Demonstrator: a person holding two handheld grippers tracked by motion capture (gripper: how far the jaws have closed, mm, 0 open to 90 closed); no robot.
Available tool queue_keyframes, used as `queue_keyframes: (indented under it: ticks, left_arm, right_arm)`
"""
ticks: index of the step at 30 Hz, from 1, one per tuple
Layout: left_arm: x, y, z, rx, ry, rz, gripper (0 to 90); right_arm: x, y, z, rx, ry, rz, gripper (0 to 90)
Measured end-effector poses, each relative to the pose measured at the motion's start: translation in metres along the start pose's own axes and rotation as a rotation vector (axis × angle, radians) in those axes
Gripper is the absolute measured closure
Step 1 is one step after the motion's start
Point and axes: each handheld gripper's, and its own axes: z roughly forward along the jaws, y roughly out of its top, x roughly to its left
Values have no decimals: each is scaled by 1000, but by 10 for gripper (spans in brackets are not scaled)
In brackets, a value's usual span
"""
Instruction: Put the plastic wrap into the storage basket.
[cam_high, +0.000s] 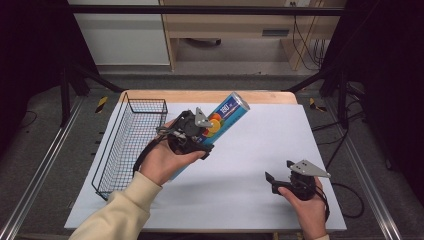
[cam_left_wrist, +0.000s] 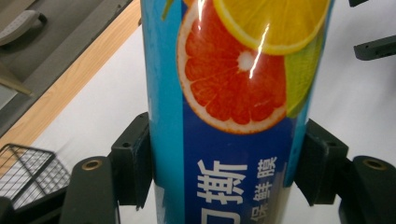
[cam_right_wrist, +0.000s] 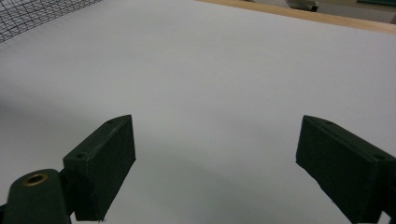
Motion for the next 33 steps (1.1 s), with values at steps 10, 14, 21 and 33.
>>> queue_keyframes:
  ticks: [10, 14, 21, 33]
  left_arm:
    - [3, 2, -31, -7, 41, -24, 320]
    - [4, 0, -34, 2, 48, -28, 321]
    - [6, -6, -44, 37, 55, -39, 321]
    - [7, -32, -52, 118, 104, -103, 321]
  right_arm:
    - [0, -1, 1, -2, 6, 9, 120]
    - [0, -1, 2, -4, 8, 13, 112]
    - [-1, -2, 2, -8, 16, 15, 111]
    - [2, 0, 0, -17, 32, 3, 110]
